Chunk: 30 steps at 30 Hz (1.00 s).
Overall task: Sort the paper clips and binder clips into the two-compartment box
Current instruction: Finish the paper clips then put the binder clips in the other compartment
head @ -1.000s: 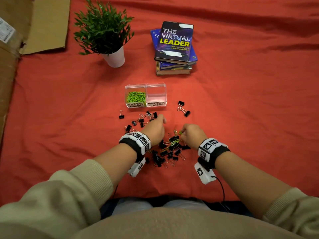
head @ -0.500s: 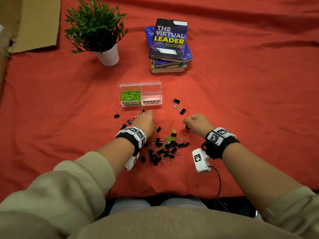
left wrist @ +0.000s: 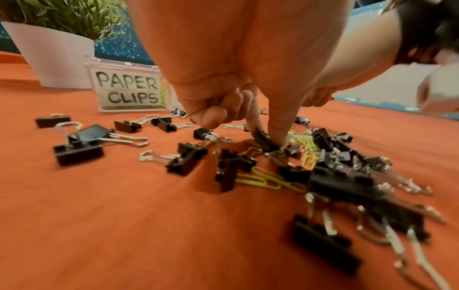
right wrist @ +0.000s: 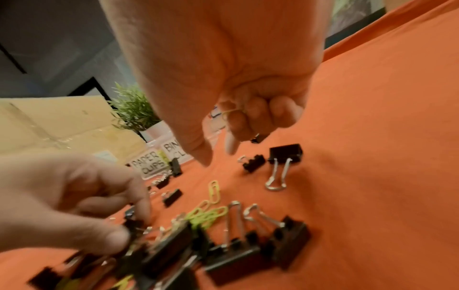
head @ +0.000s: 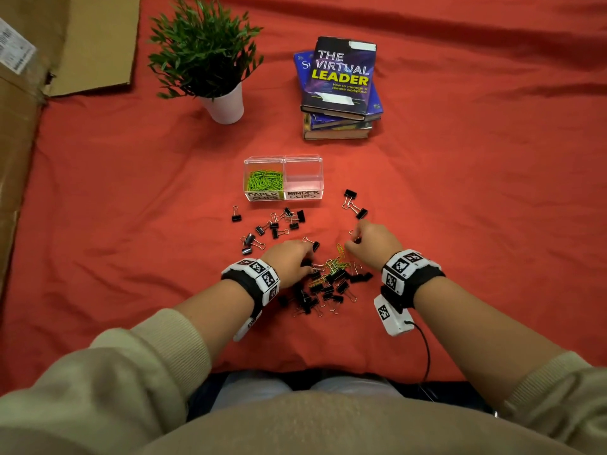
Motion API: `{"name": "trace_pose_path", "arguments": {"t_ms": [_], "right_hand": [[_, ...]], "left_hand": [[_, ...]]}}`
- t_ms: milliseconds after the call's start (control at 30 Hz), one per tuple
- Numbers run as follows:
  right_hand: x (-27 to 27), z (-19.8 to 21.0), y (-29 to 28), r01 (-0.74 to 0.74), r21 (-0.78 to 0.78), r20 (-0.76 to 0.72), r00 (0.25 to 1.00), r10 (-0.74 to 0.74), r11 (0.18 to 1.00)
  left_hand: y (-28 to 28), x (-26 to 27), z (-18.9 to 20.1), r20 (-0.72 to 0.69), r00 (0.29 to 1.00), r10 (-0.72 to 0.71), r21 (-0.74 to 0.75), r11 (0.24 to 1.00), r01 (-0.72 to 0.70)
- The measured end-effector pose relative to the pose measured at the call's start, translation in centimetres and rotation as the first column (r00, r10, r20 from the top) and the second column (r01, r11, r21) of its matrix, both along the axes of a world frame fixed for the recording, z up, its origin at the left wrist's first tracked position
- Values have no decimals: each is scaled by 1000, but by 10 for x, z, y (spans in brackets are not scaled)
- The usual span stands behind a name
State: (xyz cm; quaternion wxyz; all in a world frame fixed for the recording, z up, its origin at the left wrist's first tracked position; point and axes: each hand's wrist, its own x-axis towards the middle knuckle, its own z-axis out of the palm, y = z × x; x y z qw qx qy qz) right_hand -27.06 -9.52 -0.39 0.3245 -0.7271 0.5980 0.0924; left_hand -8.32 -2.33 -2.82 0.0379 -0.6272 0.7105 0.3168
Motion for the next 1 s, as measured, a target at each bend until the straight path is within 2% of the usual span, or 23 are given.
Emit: {"name": "trace_pose_path", "arguments": {"t_ms": [33, 100, 167, 200, 300, 367, 467, 600, 700, 867, 1000], "right_hand": [[1, 1, 4, -57, 38, 16, 998, 56, 998], [5, 2, 18, -212, 98, -61, 974, 218, 972], [7, -1, 30, -368, 75, -192, 907, 375, 927], [7, -3, 33, -394, 61, -210, 893, 398, 917], [5, -1, 25, -299, 54, -161, 939, 303, 953], [2, 3, 13, -206, 20, -134, 969, 207, 978], [-3, 8, -2, -119, -63, -116, 987, 112, 991], [2, 6, 3, -178, -77, -83, 982, 172, 981], [9, -4, 14, -203, -76, -93, 976, 195, 976], [15, -18, 19, -140, -96, -143, 982, 126, 985], [21, -22, 25, -165, -115, -162, 976, 146, 979]], "left_hand": [[-1, 2, -1, 21, 1000, -12, -19, 1000, 13], [-4, 2, 1, 36, 999, -3, -46, 999, 4], [-9, 2, 5, 20, 999, 51, -55, 997, -50], [-13, 2, 8, 5, 995, 95, -58, 994, -95], [-21, 8, 14, -90, 949, 302, -88, 947, -309], [-20, 13, 17, -118, 916, 383, -111, 911, -396], [-15, 20, 18, -95, 941, 325, -48, 943, -330], [-3, 32, 14, -26, 971, 239, 47, 970, -237], [6, 36, 12, 21, 973, 232, 3, 973, -232], [4, 29, 7, -7, 977, 212, -145, 967, -210], [-7, 18, 0, 33, 984, 175, -155, 974, -168]]}}
